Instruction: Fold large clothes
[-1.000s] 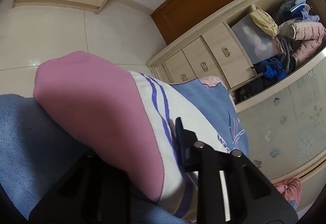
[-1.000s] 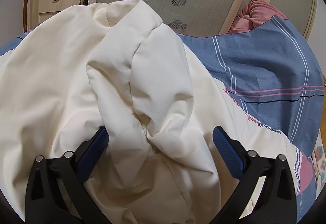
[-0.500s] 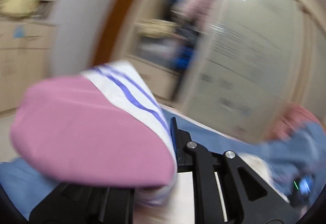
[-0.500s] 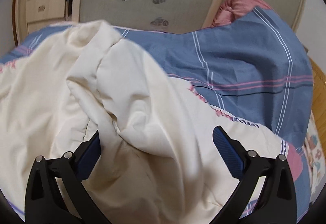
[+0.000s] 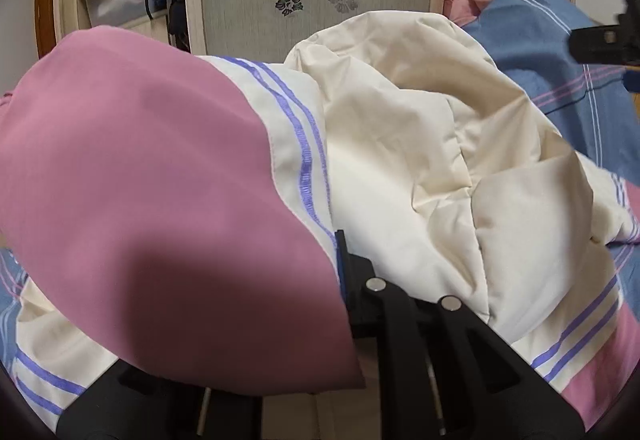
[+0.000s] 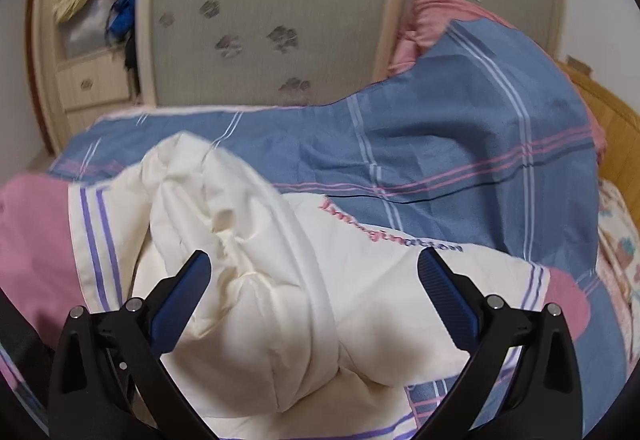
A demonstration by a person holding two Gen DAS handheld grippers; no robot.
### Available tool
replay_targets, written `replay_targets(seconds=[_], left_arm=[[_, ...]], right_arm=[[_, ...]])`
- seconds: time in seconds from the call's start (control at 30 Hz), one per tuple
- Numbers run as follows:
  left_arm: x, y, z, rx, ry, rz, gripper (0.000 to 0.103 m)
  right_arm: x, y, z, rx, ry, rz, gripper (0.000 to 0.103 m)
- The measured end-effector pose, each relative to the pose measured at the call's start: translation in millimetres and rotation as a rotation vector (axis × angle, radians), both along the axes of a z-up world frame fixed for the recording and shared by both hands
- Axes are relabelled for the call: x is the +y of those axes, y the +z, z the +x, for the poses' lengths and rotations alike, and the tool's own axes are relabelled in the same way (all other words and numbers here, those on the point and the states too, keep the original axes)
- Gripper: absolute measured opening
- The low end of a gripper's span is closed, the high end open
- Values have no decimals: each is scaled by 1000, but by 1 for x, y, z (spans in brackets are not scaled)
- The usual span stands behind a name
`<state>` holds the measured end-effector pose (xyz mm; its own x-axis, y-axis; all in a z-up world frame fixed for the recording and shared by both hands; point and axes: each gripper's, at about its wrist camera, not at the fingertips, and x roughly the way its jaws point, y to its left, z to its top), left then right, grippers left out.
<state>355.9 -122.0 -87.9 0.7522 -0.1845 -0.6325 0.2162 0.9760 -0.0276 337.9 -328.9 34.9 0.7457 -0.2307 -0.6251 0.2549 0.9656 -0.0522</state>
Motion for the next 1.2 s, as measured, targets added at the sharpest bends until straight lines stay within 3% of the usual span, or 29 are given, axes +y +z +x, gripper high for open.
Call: replay_targets(seconds=[0.13,0.17,0.23,0.3,0.37,0.4,0.47,0.6,0.7,0.73,0.77,0.8,0.83,1.03,1.1,1.2], left_arm=[[-8,0,-3,2,-3,27,12],[-10,-1,-4,-2,-7,29,12],[-10,-5,0,7,-15,27,12],[-11,-6,6,16,-17,10,12],[-9,-6,6,18,-17,-1,12],[-9,-6,6,21,-18,-3,12],[-11,-6,9,24,-17,0,13],[-11,-5,9,29,-18,10,13],[-9,-5,11,36,-20,-9,14],[-7,-5,11,40,-21,-18,14],[-6,-5,11,43,-22,-24,15],[-6,-6,12,46,-22,-29,15],[-6,-6,12,47,-20,-30,15],[-2,-4,13,51,-9,-55,15],[-1,-3,12,43,-3,-55,15],[-3,-1,10,31,-3,-47,16]], right_arm=[[1,26,-22,-107,-38,136,102],[14,37,-29,-155,-40,98,102],[68,62,-41,-235,-32,-98,102],[135,73,-41,-237,80,-266,102],[204,68,-31,-128,262,-423,102],[247,58,-26,-65,354,-549,102],[310,36,-21,-12,430,-730,102],[388,-20,2,215,609,-945,102],[403,-71,41,416,591,-1170,102],[399,-78,58,457,551,-1208,94],[396,-79,66,474,515,-1215,83],[389,-73,78,494,475,-1198,42],[383,-65,85,504,442,-1166,21],[347,1,79,441,472,-895,18],[319,28,81,398,433,-726,18],[237,60,90,307,301,-426,19]])
